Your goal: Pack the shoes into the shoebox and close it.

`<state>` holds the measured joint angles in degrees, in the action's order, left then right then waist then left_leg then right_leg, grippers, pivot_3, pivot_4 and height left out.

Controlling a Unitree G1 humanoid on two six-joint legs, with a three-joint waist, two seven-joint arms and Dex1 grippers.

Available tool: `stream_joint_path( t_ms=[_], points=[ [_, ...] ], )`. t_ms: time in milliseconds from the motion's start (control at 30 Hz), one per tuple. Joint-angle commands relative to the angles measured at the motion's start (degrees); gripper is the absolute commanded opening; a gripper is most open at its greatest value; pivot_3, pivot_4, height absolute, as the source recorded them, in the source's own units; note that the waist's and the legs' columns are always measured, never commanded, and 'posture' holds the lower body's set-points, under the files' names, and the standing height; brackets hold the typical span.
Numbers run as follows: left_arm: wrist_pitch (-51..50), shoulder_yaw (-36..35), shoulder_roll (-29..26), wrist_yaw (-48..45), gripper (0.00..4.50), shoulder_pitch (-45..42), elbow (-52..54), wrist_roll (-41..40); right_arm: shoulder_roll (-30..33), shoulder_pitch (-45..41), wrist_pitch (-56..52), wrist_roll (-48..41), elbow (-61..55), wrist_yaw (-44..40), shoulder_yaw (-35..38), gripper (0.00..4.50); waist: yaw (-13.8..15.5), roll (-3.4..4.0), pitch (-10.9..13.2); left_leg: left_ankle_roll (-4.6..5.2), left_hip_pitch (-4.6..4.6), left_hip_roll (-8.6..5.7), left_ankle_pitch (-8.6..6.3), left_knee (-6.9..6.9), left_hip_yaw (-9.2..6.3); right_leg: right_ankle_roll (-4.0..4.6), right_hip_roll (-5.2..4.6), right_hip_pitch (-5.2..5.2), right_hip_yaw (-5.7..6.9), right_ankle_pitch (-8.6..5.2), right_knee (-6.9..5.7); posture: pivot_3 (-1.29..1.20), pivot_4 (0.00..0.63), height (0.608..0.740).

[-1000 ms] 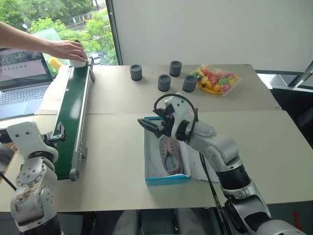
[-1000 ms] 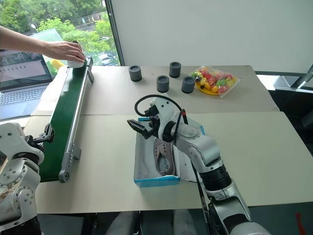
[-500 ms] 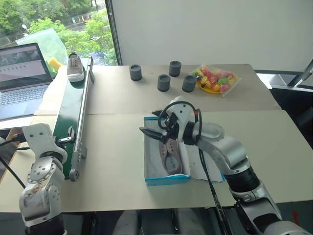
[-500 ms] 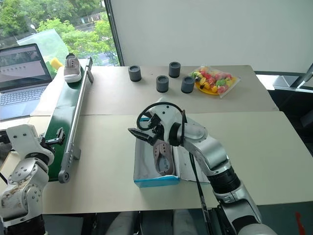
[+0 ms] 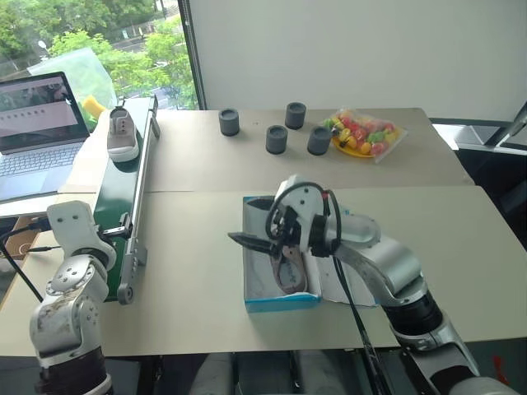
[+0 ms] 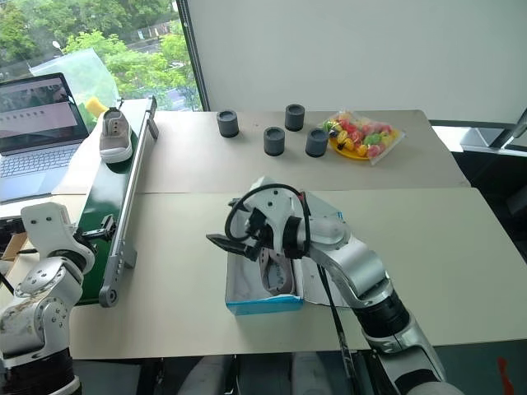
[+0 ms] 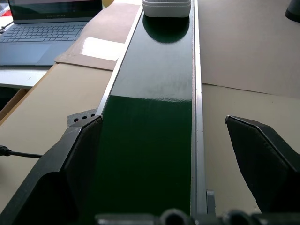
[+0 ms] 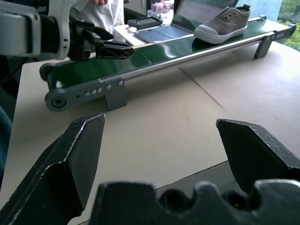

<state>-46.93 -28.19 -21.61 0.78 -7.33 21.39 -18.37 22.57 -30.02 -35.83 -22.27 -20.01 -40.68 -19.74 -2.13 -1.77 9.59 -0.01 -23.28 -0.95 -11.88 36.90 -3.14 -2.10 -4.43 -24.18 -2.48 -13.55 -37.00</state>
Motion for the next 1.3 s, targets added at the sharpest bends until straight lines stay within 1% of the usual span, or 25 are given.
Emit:
stream_joint_path(
  t_ms=[33, 367, 833, 1033, 1100, 1133, 1167, 1233, 1300],
  points=[
    [-0.3, -0.4, -0.7, -0.2, 4.5, -1.0, 0.6, 0.1, 0.3, -0.1, 3.1, 1.0, -1.9, -2.1, -0.2, 4.49, -0.1, 0.0, 0.0, 0.0, 0.0, 0.0, 0.0, 0.0, 0.0, 0.0, 0.0, 0.01, 0.0, 0.0, 0.0, 0.0, 0.15, 0.74],
    [-2.2, -0.9, -0.1, 0.2, 4.5, 0.5, 1.2, 0.5, -0.8, 0.5, 2.9, 2.1, -2.0, -2.6, -0.4, 4.49, 0.0, -0.01, 0.0, -0.01, 0.03, 0.01, 0.0, 0.0, -0.02, 0.0, -0.01, 0.02, -0.01, 0.0, -0.01, 0.0, 0.15, 0.74],
    [-2.2, -1.9, 0.0, 0.9, 4.5, 1.0, 0.6, 0.9, -1.8, 0.5, 2.5, 2.5, -1.7, -2.5, 0.4, 4.49, 0.0, -0.01, 0.0, -0.02, 0.04, 0.0, 0.0, 0.0, -0.04, 0.0, -0.01, 0.02, -0.01, 0.0, -0.01, 0.0, 0.15, 0.74],
    [-2.8, -3.0, 1.7, 3.5, 4.5, 0.2, -1.4, 1.0, -2.1, 0.3, 1.8, 2.2, -1.9, -2.1, 1.1, 4.49, 0.1, -0.01, 0.0, -0.02, 0.04, 0.0, 0.0, 0.0, -0.04, 0.0, -0.02, 0.02, -0.01, 0.0, -0.01, 0.0, 0.15, 0.74],
    [-2.3, -2.7, 2.3, 3.5, 3.96, -0.2, -1.5, 0.7, -2.2, 0.3, 1.6, 2.1, -2.0, -1.9, 1.4, 4.5, 0.2, -0.01, 0.0, -0.02, 0.04, 0.0, 0.0, 0.0, -0.05, 0.0, -0.02, 0.02, 0.0, 0.0, -0.02, 0.0, 0.15, 0.74],
    [-2.3, -2.4, 2.4, 3.4, 3.78, -0.2, -1.4, 0.7, -2.2, 0.3, 1.5, 2.1, -2.0, -1.8, 1.5, 4.5, 0.2, -0.01, 0.0, -0.02, 0.04, 0.0, 0.0, 0.01, -0.05, 0.0, -0.02, 0.03, 0.0, 0.0, -0.02, 0.0, 0.15, 0.74],
    [-2.4, -2.1, 2.4, 3.4, 3.39, -0.3, -1.4, 0.8, -2.3, 0.3, 1.4, 2.1, -2.0, -1.6, 1.6, 4.5, 0.2, -0.01, 0.0, -0.02, 0.04, 0.0, 0.0, 0.0, -0.05, 0.01, -0.02, 0.02, 0.0, 0.0, -0.02, 0.0, 0.15, 0.74],
    [-2.6, -1.4, 2.2, 3.2, 2.83, -0.3, -1.2, 1.1, -2.4, 0.2, 1.3, 2.1, -1.9, -1.5, 1.8, 4.5, 0.3, -0.01, 0.0, -0.03, 0.04, 0.0, 0.0, 0.0, -0.05, 0.01, -0.01, 0.02, 0.0, 0.0, -0.03, 0.0, 0.15, 0.74],
    [-2.4, -0.9, 2.2, 3.3, 2.66, -0.5, -1.0, 1.4, -2.5, 0.1, 1.2, 2.2, -1.7, -1.3, 1.8, 4.5, 0.4, -0.01, 0.0, -0.03, 0.04, -0.01, 0.0, 0.0, -0.05, 0.01, -0.02, 0.03, 0.0, 0.0, -0.03, 0.0, 0.15, 0.74]
  ],
)
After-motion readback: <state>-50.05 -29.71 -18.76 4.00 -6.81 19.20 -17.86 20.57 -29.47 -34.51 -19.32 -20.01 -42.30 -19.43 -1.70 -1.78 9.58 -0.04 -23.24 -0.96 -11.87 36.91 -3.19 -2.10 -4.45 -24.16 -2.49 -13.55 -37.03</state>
